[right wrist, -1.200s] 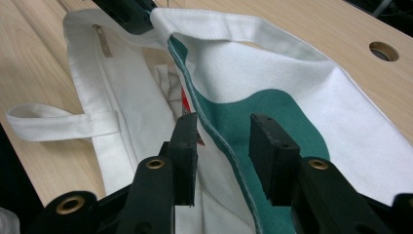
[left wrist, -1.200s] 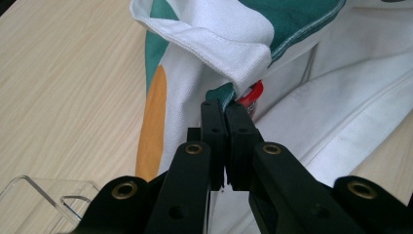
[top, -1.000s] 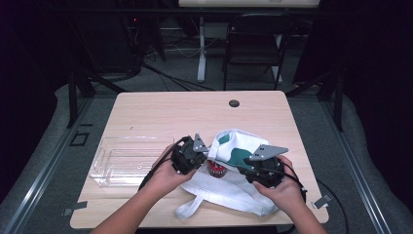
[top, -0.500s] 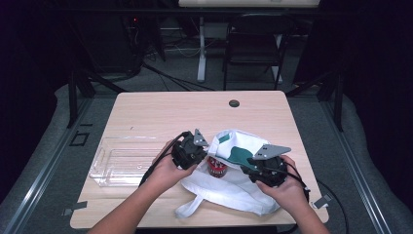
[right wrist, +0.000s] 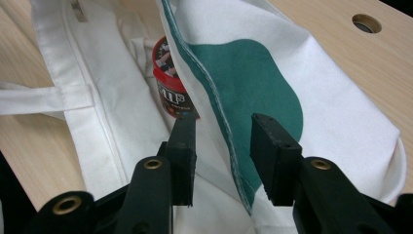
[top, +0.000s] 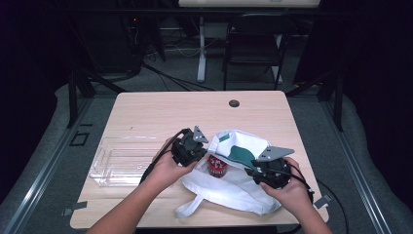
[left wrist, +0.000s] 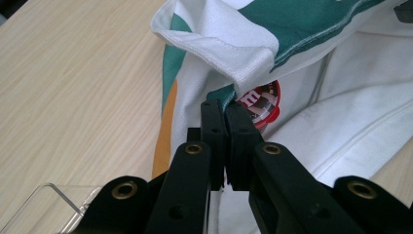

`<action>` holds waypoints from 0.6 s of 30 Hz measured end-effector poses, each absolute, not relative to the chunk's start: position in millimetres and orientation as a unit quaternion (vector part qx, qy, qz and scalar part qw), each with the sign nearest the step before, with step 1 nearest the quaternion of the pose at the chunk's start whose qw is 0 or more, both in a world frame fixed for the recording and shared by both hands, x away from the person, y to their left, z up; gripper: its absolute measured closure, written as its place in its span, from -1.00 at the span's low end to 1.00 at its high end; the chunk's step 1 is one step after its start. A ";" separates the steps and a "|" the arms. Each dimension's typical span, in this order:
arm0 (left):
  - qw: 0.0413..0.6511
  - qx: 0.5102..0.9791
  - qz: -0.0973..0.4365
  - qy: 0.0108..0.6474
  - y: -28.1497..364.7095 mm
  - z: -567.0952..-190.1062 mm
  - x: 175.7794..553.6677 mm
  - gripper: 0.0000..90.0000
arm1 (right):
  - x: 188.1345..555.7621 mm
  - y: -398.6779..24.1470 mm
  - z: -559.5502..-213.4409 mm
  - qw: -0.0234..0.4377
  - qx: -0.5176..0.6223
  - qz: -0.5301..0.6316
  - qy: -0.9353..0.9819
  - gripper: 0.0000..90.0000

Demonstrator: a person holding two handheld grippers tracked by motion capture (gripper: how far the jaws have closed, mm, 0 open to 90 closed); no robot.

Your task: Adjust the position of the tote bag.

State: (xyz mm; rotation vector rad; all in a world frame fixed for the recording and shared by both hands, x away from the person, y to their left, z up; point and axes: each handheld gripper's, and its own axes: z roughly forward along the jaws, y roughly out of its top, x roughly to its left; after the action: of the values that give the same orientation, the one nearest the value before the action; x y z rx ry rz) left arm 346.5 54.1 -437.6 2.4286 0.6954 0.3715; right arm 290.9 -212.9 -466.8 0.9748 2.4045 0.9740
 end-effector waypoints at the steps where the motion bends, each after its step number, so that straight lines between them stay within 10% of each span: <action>1: 0.290 0.910 0.139 0.261 54.3 -437.6 346.5 0.97 | 290.8 -214.2 -467.3 0.186 0.346 0.343 0.853 0.40; 18: 0.293 0.908 0.140 0.263 56.8 -436.1 348.8 0.97 | 292.4 -225.9 -477.3 0.183 0.357 0.324 0.857 0.47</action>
State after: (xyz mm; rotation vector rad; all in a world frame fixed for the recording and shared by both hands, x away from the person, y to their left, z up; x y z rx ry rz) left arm 348.8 56.8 -436.1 2.4197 0.7003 0.3728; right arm 292.4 -225.9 -477.3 1.0080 2.4176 0.9128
